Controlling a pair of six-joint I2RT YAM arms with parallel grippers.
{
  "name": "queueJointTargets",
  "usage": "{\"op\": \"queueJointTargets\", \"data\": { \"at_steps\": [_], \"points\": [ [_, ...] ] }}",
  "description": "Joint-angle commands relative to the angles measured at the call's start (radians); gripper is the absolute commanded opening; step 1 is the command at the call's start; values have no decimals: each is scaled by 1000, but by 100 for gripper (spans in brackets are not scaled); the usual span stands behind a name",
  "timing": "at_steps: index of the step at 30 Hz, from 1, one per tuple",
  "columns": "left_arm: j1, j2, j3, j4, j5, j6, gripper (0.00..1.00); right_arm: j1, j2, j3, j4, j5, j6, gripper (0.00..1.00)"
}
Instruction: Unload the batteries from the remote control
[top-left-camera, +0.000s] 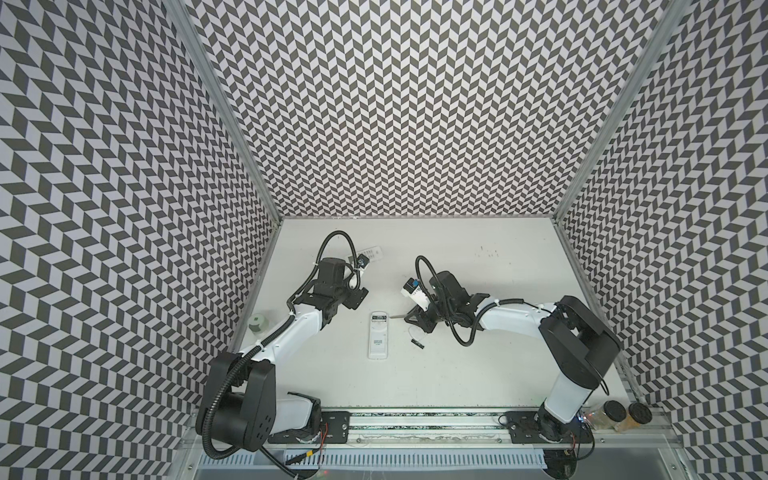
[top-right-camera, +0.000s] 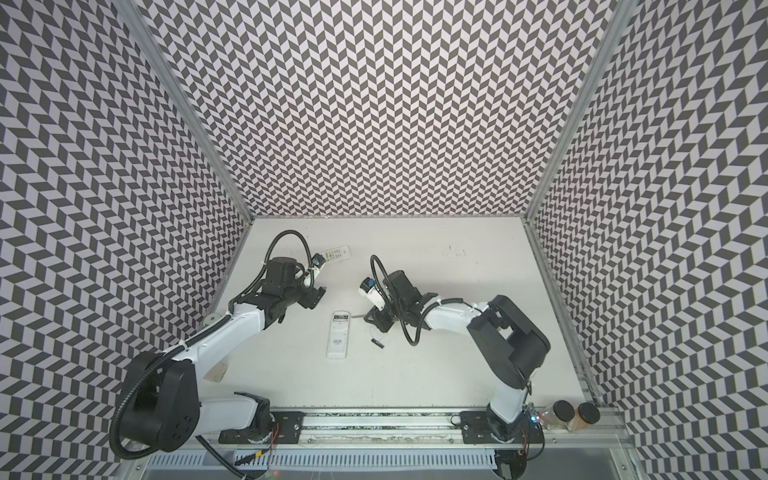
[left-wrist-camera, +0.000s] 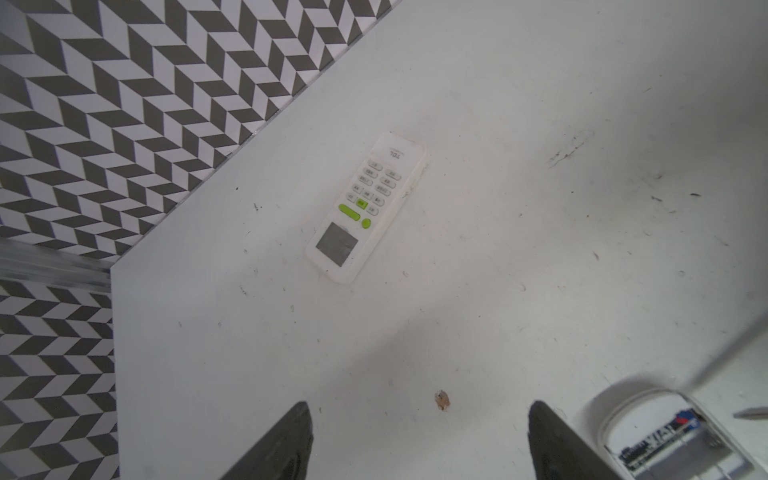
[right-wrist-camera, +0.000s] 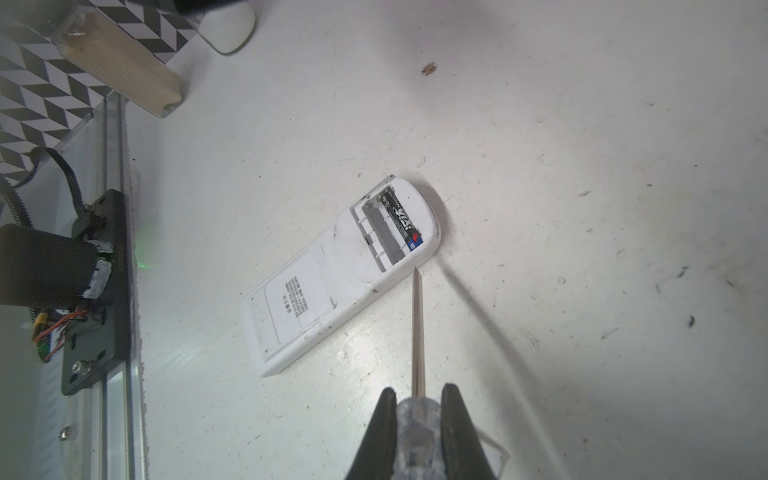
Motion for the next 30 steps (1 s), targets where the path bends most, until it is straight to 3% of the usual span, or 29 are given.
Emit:
{"op": "queueJointTargets", "data": {
  "at_steps": [1,5,10,14,16,22,30],
  "points": [
    [18,-22,-2,16,13,-19,83,9,59,56,11,-9,-20,0],
    [59,-32,19,-3,14,-20,86,18,110,91,31,-19,-19,0],
    [97,-50,67,-86,27,76,87,64,181,181,15,-54,-64,0],
    [121,-60,66,-166,100,281,88,107,232,230,11,-81,-96,0],
    [135,-56,91,-293,186,408,88,113,243,255,-5,-89,-108,0],
    [151,-39,129,-603,332,752,88,104,155,194,46,-9,-145,0],
    [140,-20,103,-718,321,855,90,107,-47,-11,216,68,-241,0]
  ]
}}
